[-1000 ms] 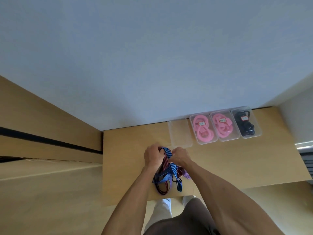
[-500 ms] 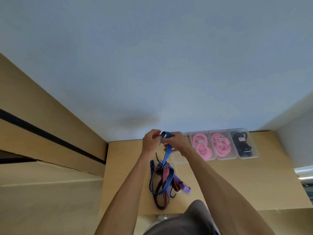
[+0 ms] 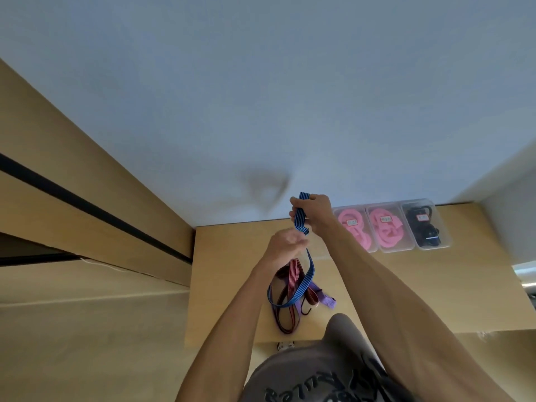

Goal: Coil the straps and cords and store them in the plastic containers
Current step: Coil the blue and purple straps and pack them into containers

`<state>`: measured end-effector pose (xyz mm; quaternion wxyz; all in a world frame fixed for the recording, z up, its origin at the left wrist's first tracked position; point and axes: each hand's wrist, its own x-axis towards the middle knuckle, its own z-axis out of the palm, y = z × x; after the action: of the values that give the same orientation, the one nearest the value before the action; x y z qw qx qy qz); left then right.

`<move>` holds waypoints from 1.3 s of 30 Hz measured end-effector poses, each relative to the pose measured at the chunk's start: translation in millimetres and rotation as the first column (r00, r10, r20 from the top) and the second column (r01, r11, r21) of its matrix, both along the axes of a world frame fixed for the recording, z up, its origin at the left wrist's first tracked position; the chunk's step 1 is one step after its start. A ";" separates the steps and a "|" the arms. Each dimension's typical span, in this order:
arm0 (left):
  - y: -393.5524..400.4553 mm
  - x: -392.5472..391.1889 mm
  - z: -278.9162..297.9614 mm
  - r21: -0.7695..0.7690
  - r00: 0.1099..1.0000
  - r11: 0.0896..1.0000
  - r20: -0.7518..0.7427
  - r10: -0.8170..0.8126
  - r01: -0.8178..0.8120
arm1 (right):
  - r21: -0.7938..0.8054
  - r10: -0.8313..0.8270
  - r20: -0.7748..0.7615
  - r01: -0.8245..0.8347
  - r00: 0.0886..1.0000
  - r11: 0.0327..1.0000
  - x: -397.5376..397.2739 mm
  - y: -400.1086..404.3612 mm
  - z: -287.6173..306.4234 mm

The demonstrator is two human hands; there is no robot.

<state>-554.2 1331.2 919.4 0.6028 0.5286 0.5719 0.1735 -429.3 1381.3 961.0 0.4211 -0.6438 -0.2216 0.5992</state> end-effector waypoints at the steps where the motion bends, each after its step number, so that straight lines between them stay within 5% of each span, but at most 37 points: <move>1: 1.9 4.5 2.0 0.063 0.997 0.997 -0.060 0.040 -0.036 | -0.001 -0.017 -0.024 0.017 1.000 1.000 -1.5 -2.4 -1.0; 5: 13.4 13.3 9.9 0.290 0.950 0.941 -0.202 0.237 -0.173 | 0.017 -0.043 -0.038 0.044 0.998 0.999 -7.6 -9.0 -0.9; 8: 22.5 12.2 14.6 0.329 0.947 0.944 -0.296 0.125 -0.021 | 0.064 -0.067 -0.028 0.069 0.997 0.996 -6.5 -12.1 0.3; 10: 27.6 8.5 19.3 0.323 0.945 0.946 -0.313 0.094 0.013 | 0.104 -0.078 0.104 0.068 0.991 0.992 -6.2 -11.7 4.3; 13: 33.4 -0.5 33.5 0.298 0.959 0.937 -0.153 0.238 -0.184 | 0.030 0.035 0.380 -0.050 0.924 0.998 -5.4 -11.1 16.8; 18: 48.0 -12.2 74.1 0.348 0.909 0.849 0.027 0.416 -0.398 | 0.080 0.374 -0.005 -0.372 0.928 0.925 -5.8 -19.2 37.5; 24: 57.8 -19.3 112.9 0.538 0.830 0.792 -0.273 0.487 -0.288 | 0.083 0.451 0.290 -0.492 0.844 0.867 3.2 -2.1 83.8; 26: 50.3 -21.4 119.3 0.648 0.828 0.708 -0.209 0.520 -0.281 | 0.090 0.426 0.341 -0.480 0.838 0.872 5.5 2.3 99.2; 31: 41.8 -22.8 136.1 0.744 0.959 0.632 0.042 0.281 -0.217 | 0.161 0.277 0.410 -0.368 0.869 0.916 1.4 9.0 128.7; 35: 45.8 -20.3 155.4 0.663 0.978 0.719 0.151 0.145 -0.209 | 0.221 0.169 0.382 -0.267 0.908 0.938 -4.1 9.4 136.9; 39: 49.6 -18.3 162.7 0.685 0.995 0.722 0.066 0.076 -0.101 | 0.265 0.094 0.360 -0.198 0.928 0.944 -7.4 3.2 137.8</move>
<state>-572.6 1380.7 1082.1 0.3650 0.6831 0.4817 0.4101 -436.7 1384.5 1098.8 0.4217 -0.6490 -0.4267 0.4677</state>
